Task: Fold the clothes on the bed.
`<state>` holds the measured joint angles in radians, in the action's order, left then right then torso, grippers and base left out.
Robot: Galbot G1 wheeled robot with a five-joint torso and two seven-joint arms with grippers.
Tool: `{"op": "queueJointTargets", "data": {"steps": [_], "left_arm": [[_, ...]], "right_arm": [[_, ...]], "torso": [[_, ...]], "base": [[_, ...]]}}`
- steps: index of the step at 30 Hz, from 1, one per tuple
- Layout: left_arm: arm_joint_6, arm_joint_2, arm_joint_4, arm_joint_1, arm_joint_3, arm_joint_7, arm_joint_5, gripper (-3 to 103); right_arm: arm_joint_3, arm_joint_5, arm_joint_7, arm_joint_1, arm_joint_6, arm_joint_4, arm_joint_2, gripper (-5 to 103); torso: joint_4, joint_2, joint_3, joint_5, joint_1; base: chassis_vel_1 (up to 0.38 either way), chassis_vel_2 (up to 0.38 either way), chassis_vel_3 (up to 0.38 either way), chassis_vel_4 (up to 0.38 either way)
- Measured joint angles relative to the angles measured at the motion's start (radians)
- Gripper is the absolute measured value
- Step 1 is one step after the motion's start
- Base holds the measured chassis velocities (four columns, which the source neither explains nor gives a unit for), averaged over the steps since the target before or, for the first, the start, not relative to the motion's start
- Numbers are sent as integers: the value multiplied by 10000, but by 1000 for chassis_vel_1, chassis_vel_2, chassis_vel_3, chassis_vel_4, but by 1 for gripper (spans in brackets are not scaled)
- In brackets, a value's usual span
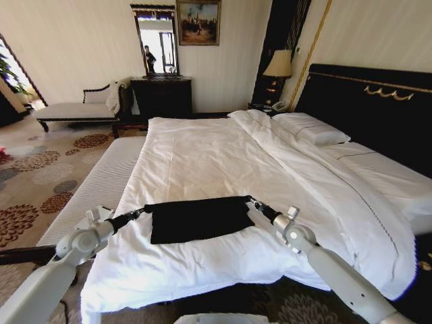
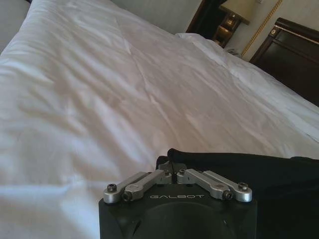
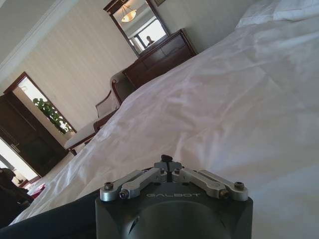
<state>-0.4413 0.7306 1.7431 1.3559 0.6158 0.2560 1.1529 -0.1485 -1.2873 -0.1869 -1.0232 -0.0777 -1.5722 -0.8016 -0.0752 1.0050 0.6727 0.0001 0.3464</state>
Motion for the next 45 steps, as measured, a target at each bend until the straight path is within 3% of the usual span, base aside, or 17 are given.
{"op": "queueJointTargets", "data": {"steps": [11, 21, 29, 34, 44, 45], "left_arm": [[705, 112, 287, 767, -32, 805, -751, 0], [1115, -304, 491, 1293, 303, 1533, -1185, 0], [1523, -514, 359, 1540, 408, 2587, -1950, 0], [2062, -594, 252, 1717, 479, 3617, -2730, 0], [2663, -413, -26, 1724, 273, 4227, -3358, 0], [2839, -379, -49, 1754, 256, 4536, -3466, 0]], "right_arm": [[-457, 376, -64, -838, 33, -327, 49, 0], [-1012, 739, -244, -1996, 86, -903, 290, 0], [-1243, 1189, -593, -2675, 88, -1068, 428, 0], [-1357, 1462, -882, -2980, 105, -1083, 447, 0], [-1386, 1829, -918, -2948, 190, -750, 339, -3], [-1388, 1920, -924, -2944, 228, -678, 309, 8]], "torso": [[-2, -2, 1, 1, 3], [-3, -1, 1, 0, 3], [-1, -1, 1, -2, 3], [-1, -1, 1, -1, 3], [0, -1, 1, -1, 3], [-1, -1, 2, -2, 3]], "base": [[0, 0, 0, 0], [0, 0, 0, 0], [0, 0, 0, 0], [0, 0, 0, 0], [0, 0, 0, 0], [0, 0, 0, 0]]}}
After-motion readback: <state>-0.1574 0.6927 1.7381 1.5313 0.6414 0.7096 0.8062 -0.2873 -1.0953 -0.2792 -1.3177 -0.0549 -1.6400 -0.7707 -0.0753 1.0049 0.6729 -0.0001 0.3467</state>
